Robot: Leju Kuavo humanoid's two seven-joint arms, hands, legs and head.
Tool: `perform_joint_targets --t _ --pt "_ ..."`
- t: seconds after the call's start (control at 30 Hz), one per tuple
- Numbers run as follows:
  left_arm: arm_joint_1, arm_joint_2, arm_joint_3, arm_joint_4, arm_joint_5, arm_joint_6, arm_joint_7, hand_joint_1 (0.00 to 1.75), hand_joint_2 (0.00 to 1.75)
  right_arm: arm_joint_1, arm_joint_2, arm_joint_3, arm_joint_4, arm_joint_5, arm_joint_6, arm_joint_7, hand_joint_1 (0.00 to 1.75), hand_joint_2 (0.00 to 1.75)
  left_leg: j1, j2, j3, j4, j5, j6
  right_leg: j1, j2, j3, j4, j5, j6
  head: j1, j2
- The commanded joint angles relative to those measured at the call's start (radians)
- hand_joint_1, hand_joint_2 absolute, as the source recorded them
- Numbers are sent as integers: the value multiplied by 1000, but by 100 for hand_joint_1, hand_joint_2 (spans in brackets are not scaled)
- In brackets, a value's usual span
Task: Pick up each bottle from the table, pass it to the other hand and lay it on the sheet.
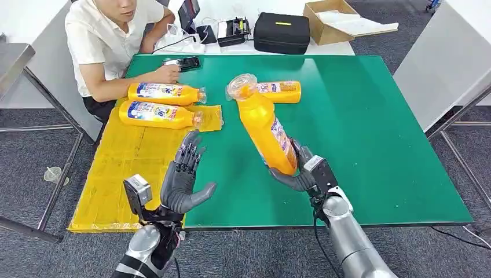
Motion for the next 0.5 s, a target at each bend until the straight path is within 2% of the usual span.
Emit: perform_joint_targets --t 0.03,0.13,0.2,0.27,0.37,0.5 --pt "-39 3 12 68 -1 -2 3 0 175 -22 -3 28 8 -1 0 2 175 175 1 3 5 1 -3 0 2 1 5 0 -2 -4 0 0" --pt "-39 3 12 68 -1 -2 3 0 175 -22 -3 28 8 -1 0 2 175 175 0 1 2 0 -1 0 1 0 2 -1 0 -2 0 0" --pt "-39 3 12 68 -1 -2 3 0 175 -22 -3 28 8 -1 0 2 175 175 1 3 6 1 -3 0 2 1 6 0 -2 -5 0 0" --pt "-50 9 -8 81 -12 -27 12 0 175 -27 -14 71 9 -15 70 -11 175 175 1 2 4 0 -2 0 1 1 4 0 -1 -4 0 0" --pt "-87 -2 -22 133 10 -108 -4 0 175 -48 -21 195 24 -9 146 -27 175 175 1 4 6 1 -3 0 2 2 6 0 -2 -5 0 0" --pt "-133 -22 -33 170 -21 -90 -29 0 175 -119 -27 333 116 -12 187 -32 175 175 1 5 5 1 -3 0 2 3 5 0 -2 -4 0 0"
